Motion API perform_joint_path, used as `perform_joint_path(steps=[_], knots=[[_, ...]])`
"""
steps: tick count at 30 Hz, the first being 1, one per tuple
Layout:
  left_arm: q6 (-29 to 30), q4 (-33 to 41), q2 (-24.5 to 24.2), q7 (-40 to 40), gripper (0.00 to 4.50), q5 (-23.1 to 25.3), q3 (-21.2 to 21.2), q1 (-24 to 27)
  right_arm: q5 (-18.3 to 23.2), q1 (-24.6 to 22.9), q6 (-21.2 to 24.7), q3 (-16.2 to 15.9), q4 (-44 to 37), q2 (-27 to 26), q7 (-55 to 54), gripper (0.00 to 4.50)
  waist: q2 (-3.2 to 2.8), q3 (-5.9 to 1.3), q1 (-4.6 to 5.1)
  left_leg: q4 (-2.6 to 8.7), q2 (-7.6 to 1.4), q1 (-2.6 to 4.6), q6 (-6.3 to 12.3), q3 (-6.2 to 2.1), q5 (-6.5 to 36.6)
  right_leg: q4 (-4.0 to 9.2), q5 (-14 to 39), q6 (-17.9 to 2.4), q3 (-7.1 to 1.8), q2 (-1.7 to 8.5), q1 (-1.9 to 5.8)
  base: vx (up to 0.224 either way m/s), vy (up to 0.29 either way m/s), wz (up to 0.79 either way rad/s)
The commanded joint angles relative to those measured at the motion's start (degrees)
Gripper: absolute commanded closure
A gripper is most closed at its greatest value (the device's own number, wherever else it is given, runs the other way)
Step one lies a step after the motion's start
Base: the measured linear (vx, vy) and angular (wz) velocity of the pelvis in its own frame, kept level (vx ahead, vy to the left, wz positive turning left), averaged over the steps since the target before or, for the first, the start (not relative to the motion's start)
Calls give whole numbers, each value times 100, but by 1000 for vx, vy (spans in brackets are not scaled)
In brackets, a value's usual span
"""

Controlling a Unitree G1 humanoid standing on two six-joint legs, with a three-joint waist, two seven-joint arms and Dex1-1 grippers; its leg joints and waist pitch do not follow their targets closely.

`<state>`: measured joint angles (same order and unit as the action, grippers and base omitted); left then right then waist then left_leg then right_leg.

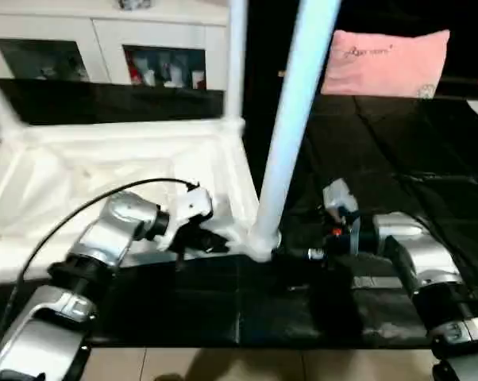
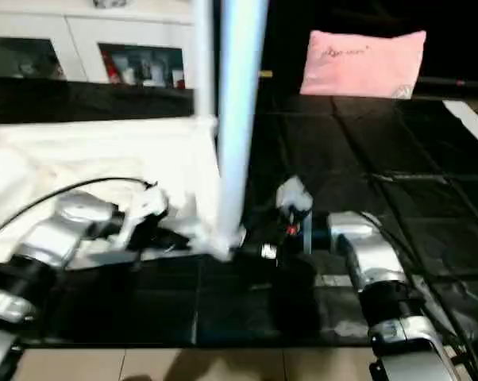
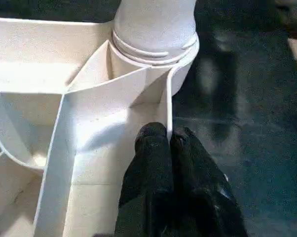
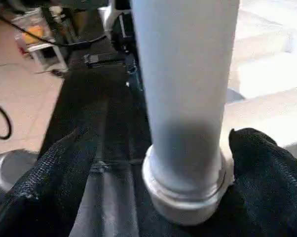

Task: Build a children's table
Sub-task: Rotate leg to tighten

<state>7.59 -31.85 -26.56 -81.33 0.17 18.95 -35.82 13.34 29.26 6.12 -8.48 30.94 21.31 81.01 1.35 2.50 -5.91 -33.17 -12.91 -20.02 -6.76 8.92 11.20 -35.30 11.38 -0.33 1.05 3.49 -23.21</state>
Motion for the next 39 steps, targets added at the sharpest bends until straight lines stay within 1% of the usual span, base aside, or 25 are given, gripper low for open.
perform_joint_path(steps=[1, 3, 5, 7, 9, 12, 13, 14, 16, 19, 22, 23, 28, 30, 31, 32, 33, 34, 35, 36, 37, 38, 39], knots=[[-85, 223, 26, -350, 450, 40, 235, 53, -42, 91, -73, -22, 69, 28, 129, 17, -16, -343, 29, 343, 0, 23, 324, 144, 649, 292, -60, -1559, -110, 270, 314, 0, 0, 0], [-109, 343, -28, -469, 450, -4, 286, 88, -36, 145, -39, -103, 100, 5, 240, 43, -13, -350, 10, 337, 1, 12, 338, 140, 567, 275, -185, -1572, -109, 275, 328, 0, 0, 0], [-103, 398, -54, -509, 450, -36, 318, 103, -60, 164, -83, -164, 135, 5, 315, 57, -11, -356, -2, 330, 4, 14, 356, 144, 517, 263, -268, -1579, -107, 272, 325, 0, 0, 0], [-111, 411, -64, -533, 450, -41, 342, 105, -62, 165, -61, -227, 145, 24, 412, 73, 2, -354, -15, 327, 9, 19, 365, 149, 497, 266, -283, -1570, -109, 267, 324, 0, 0, 0], [-112, 427, -67, -568, 450, -48, 357, 109, -79, 161, -80, -287, 159, 45, 479, 97, 0, -349, -14, 331, 8, 13, 353, 144, 548, 270, -185, -1549, -105, 270, 326, 0, 0, 0], [-88, 468, -66, -595, 450, -58, 359, 124, -84, 157, -121, -300, 185, 47, 509, 120, 7, -358, -16, 326, 7, 15, 347, 144, 508, 261, -223, -1552, -108, 272, 329, 0, 0, 0], [-82, 479, -65, -600, 450, -58, 356, 128, -78, 155, -119, -301, 185, 46, 524, 120, 7, -360, -17, 323, 9, 14, 351, 145, 482, 259, -257, -1556, -109, 271, 331, 0, 0, 0], [-78, 487, -64, -602, 450, -58, 355, 131, -74, 155, -116, -302, 186, 46, 534, 141, 7, -360, -15, 321, 12, 9, 360, 143, 446, 254, -304, -1558, -108, 267, 333, 0, 0, 0], [-68, 505, -63, -599, 450, -67, 360, 137, -45, 144, -82, -312, 159, 45, 575, 149, 10, -363, -16, 317, 14, 9, 373, 144, 419, 250, -340, -1561, -105, 264, 334, 0, 0, 0], [-68, 512, -69, -585, 450, -73, 375, 140, -34, 139, -74, -323, 154, 47, 614, 182, 0, -360, -20, 320, 13, 13, 365, 144, 477, 260, -243, -1553, -105, 266, 331, 0, 0, 0], [-71, 497, -70, -563, 450, -57, 379, 143, -2, 129, -47, -337, 151, 46, 656, 203, 7, -359, -22, 319, 11, 15, 363, 144, 470, 257, -246, -1557, -107, 266, 329, 0, 0, 0], [-63, 490, -67, -549, 450, -50, 374, 142, 10, 121, -23, -341, 138, 45, 670, 226, 8, -357, -21, 317, 14, 14, 365, 145, 484, 258, -234, -1556, -106, 263, 328, 0, 0, 0], [39, 371, 27, -254, 450, -4, 301, 120, 81, 13, 159, -373, -30, 36, 721, 243, 6, -349, -24, 320, 9, 11, 326, 143, 578, 267, -86, -1532, -110, 267, 325, 0, 0, 0], [171, 332, 80, -107, 450, 17, 277, 107, 60, -27, 178, -380, -43, 2, 629, 247, 15, -348, -32, 317, 12, 11, 316, 144, 595, 273, -36, -1517, -114, 271, 323, 0, 0, 0], [266, 294, 141, 32, 450, 45, 262, 97, 8, -35, 229, -367, 22, -71, 418, 249, 30, -344, -30, 321, 8, 11, 310, 145, 602, 276, -3, -1515, -114, 273, 321, 0, 0, 0], [349, 271, 186, 136, 450, 65, 251, 88, -23, -30, 265, -357, 65, -125, 277, 249, 33, -329, -31, 329, 13, 4, 282, 141, 668, 293, 153, -1483, -114, 273, 315, 0, 0, 0], [572, 222, 323, 422, 450, 91, 191, 54, -149, 42, 451, -333, 265, -288, -201, 249, 30, -310, -14, 345, 15, 5, 219, 136, 819, 315, 462, -1421, -117, 280, 300, 0, 0, 0], [603, 213, 348, 469, 450, 92, 179, 48, -172, 57, 482, -329, 304, -316, -285, 249, 56, -294, -3, 358, 20, 2, 184, 132, 902, 345, 690, -1361, -116, 277, 300, 0, 0, 0], [698, 190, 427, 615, 450, 90, 137, 27, -244, 101, 556, -314, 424, -406, -545, 249, 45, -271, 16, 380, 28, 9, 89, 118, 1134, 399, 1244, -1234, -127, 299, 287, 0, 0, 0], [971, 150, 637, 963, 450, 36, 5, -29, -399, 169, 509, -279, 648, -623, -1113, 250, 50, -268, 56, 387, 29, 16, 8, 113, 1272, 420, 1635, -1131, -141, 314, 271, 0, 0, 0], [971, 150, 637, 963, 450, 36, 5, -29, -399, 169, 509, -279, 648, -623, -1113, 250, 49, -254, 77, 395, 37, 21, -33, 109, 1331, 449, 1820, -1070, -142, 312, 256, 0, 0, 0], [1090, 133, 728, 1106, 450, 9, -52, -60, -450, 203, 556, -262, 731, -722, -1373, 250, 77, -256, 118, 404, 41, 24, -74, 89, 1414, 466, 2104, -952, -141, 312, 258, 0, 0, 0], [1258, 53, 884, 1404, 450, 5, -143, -140, -490, 291, 660, -189, 904, -919, -1846, 250, 87, -257, 145, 418, 47, -3, -65, 72, 1393, 479, 2200, -864, -140, 316, 279, 0, 0, 0]])
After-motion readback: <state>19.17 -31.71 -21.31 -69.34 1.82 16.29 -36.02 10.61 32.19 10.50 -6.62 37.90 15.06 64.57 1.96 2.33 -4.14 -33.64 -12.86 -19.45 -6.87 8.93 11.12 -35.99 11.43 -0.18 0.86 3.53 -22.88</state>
